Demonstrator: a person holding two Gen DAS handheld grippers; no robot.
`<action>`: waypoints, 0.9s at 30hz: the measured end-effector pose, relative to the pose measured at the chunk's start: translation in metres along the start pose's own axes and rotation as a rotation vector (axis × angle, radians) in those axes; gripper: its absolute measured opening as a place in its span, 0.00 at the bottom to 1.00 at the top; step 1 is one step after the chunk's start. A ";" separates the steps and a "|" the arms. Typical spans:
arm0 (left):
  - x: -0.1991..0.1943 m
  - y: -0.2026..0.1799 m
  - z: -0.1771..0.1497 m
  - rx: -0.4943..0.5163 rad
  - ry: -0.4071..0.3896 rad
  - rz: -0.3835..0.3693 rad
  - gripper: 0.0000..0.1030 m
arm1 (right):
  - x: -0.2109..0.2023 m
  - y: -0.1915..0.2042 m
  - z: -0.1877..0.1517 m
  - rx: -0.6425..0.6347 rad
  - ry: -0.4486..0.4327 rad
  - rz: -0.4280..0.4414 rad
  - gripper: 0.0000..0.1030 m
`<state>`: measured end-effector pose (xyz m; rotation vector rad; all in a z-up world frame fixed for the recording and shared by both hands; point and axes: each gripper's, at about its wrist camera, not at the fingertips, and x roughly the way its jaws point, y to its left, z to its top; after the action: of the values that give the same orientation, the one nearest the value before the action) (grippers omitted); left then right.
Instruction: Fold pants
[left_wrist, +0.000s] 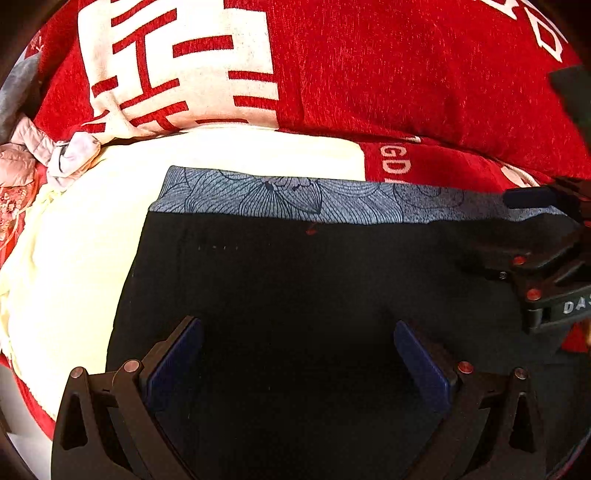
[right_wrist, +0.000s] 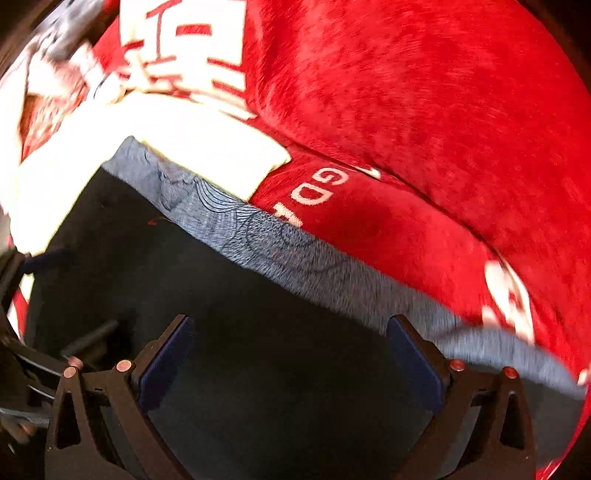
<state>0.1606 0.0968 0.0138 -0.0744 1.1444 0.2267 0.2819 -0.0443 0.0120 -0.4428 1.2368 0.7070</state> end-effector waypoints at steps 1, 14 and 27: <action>0.000 0.000 0.001 0.003 -0.001 0.000 1.00 | 0.004 -0.002 0.003 -0.020 0.006 0.024 1.00; 0.007 0.001 0.005 0.005 0.013 -0.020 1.00 | 0.047 -0.011 0.031 -0.143 0.046 0.145 0.99; 0.004 0.033 0.046 -0.214 0.088 -0.195 1.00 | -0.013 0.054 -0.006 -0.368 -0.084 0.054 0.10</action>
<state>0.1959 0.1371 0.0311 -0.3871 1.1892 0.1725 0.2379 -0.0133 0.0262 -0.6761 1.0433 0.9956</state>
